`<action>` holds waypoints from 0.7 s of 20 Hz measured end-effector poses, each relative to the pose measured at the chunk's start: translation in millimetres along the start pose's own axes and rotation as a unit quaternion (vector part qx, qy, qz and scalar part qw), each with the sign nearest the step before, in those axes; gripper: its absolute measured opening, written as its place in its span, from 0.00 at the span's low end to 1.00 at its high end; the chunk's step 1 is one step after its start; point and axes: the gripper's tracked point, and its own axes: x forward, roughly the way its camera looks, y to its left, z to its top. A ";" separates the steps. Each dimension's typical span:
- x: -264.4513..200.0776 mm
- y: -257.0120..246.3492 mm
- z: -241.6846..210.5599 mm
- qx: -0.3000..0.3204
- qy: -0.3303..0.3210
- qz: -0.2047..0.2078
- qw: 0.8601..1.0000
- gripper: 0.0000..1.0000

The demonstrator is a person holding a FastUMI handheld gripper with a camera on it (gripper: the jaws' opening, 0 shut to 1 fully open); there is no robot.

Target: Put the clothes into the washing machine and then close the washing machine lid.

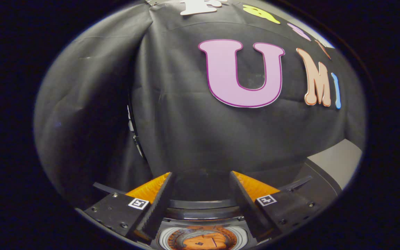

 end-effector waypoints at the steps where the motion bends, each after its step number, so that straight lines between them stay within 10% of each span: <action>1: -3.4 -0.4 -1.2 -0.001 0.001 0.000 1.000 0.97; 14: -4.5 -2.1 1.0 0.004 -0.017 -0.013 1.000 0.97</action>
